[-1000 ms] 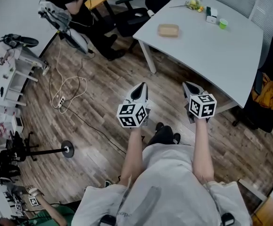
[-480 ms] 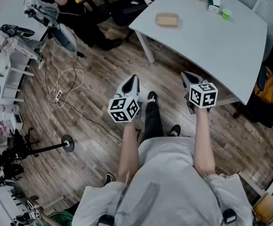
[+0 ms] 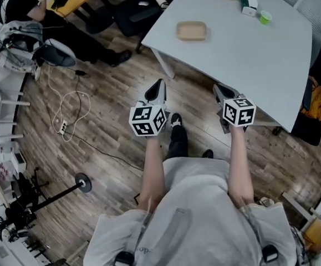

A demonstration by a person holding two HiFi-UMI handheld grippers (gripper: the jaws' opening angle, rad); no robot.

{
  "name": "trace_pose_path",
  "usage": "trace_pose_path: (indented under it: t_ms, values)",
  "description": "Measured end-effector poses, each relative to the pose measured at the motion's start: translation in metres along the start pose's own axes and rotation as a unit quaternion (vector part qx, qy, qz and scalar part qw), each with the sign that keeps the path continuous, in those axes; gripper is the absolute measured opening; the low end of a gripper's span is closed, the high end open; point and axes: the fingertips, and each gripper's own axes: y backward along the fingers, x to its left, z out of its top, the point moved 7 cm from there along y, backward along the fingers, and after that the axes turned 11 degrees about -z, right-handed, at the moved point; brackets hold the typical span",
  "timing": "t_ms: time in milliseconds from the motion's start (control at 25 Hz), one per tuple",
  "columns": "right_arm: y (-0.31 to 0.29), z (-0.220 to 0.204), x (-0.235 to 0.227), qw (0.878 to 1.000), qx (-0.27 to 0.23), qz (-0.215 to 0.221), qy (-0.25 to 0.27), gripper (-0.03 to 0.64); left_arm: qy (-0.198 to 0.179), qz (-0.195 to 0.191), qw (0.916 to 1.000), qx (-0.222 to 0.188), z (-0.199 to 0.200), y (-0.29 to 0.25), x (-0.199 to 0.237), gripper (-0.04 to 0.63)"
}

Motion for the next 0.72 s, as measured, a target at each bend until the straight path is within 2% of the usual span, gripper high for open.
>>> trace_pose_path:
  t_ms: [360,720]
  values:
    - [-0.06,0.057,-0.001,0.998,-0.014,-0.053,-0.012,0.005,0.013,-0.058,0.9982,0.013,0.037,-0.078,0.063,0.005]
    - [-0.102,0.068,0.002,0.995,-0.011,-0.096,-0.03,0.005,0.032,-0.084,0.9957,0.022,0.046,-0.117,0.131,0.005]
